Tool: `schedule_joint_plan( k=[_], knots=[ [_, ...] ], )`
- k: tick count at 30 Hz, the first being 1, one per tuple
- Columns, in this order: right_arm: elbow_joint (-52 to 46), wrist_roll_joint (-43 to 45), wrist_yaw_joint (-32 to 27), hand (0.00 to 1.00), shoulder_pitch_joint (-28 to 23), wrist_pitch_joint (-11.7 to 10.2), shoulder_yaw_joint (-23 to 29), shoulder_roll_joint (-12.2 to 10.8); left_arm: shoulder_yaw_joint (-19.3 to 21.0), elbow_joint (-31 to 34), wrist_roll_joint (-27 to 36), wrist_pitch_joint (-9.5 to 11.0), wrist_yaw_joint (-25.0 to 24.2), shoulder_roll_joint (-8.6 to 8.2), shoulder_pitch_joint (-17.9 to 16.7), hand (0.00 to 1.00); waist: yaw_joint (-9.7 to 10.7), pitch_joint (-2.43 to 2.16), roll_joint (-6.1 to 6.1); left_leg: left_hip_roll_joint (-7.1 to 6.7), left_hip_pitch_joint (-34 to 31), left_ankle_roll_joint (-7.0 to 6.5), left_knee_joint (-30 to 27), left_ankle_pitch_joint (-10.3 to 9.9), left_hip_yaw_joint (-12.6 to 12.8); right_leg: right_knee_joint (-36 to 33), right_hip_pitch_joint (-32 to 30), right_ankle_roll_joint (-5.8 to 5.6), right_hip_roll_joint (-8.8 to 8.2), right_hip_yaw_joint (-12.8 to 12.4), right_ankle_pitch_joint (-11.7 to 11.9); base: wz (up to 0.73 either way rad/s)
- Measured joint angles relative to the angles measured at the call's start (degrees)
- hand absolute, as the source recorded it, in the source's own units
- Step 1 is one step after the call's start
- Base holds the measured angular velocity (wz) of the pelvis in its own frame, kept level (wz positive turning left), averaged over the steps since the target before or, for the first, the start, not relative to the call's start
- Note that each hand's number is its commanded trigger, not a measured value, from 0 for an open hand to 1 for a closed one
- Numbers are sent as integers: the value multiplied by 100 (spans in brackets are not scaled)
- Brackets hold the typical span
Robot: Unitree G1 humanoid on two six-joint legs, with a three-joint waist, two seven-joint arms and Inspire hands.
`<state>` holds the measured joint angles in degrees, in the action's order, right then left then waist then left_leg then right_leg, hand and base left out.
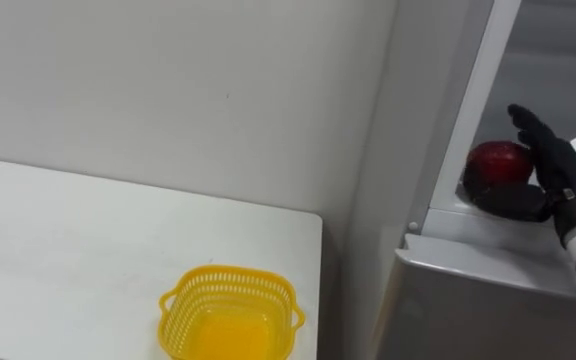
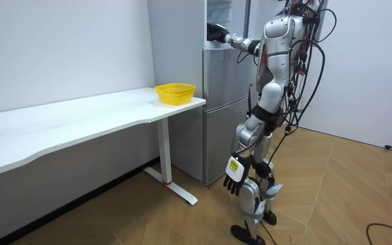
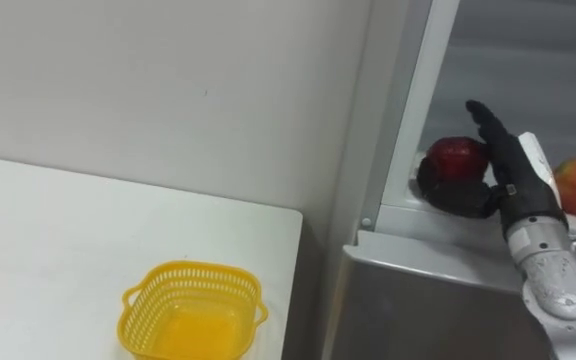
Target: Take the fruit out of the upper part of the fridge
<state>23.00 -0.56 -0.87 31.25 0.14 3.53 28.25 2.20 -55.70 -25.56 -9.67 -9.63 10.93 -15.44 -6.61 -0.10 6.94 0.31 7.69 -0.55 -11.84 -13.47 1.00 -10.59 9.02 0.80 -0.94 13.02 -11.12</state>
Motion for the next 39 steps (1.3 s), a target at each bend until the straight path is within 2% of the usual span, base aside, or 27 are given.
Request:
schedule_joint_plan(
  k=[6,11,18,21,26,27,29,34,35,39],
  knots=[
    [444,-180,122,100,281,14,31,42,-9,0,8,-2,-2,55,78,0,8,-1,31,5,9,0,-34,0,5,-3,17,0,5,-10,0,0],
    [502,-221,164,100,317,6,53,80,-17,2,5,-2,-1,126,71,0,10,3,41,8,6,0,-33,0,27,-3,15,0,9,-10,0,0],
    [490,-251,167,100,345,-7,34,141,-20,4,10,0,9,139,82,0,-2,40,78,10,5,1,14,-1,14,-1,11,0,11,-19,0,0],
    [419,-316,109,100,346,4,-13,171,-25,-7,8,0,24,140,89,0,-14,41,85,9,3,1,40,-1,7,2,1,0,13,-24,0,0],
    [236,-371,79,100,310,7,-59,165,-20,-23,0,7,33,144,106,0,17,58,50,8,10,1,20,0,27,16,2,0,15,-46,0,-1],
    [101,-391,41,100,271,10,-60,159,-21,-22,0,17,31,144,114,0,9,72,22,8,11,1,14,0,33,16,1,0,15,-53,0,-4],
    [-185,-369,-65,100,124,11,-59,157,-24,-21,-1,37,32,143,140,0,14,64,-2,7,3,1,15,0,39,16,-10,0,14,-49,1,-2],
    [-678,-188,-432,100,-201,-73,-53,85,-28,-72,2,128,183,141,159,0,13,-8,-135,0,15,2,15,1,53,86,15,-1,17,-72,1,0],
    [-885,-106,-568,100,-342,-75,-12,16,-31,-113,2,159,280,140,162,0,22,-24,-157,6,29,2,17,1,64,88,11,-1,23,-103,1,-3],
    [-2041,54,-944,100,-1133,-128,67,-140,-34,-249,3,240,460,117,55,0,36,-16,-267,10,88,2,64,1,87,93,46,-2,26,-124,1,-4]
  ],
)
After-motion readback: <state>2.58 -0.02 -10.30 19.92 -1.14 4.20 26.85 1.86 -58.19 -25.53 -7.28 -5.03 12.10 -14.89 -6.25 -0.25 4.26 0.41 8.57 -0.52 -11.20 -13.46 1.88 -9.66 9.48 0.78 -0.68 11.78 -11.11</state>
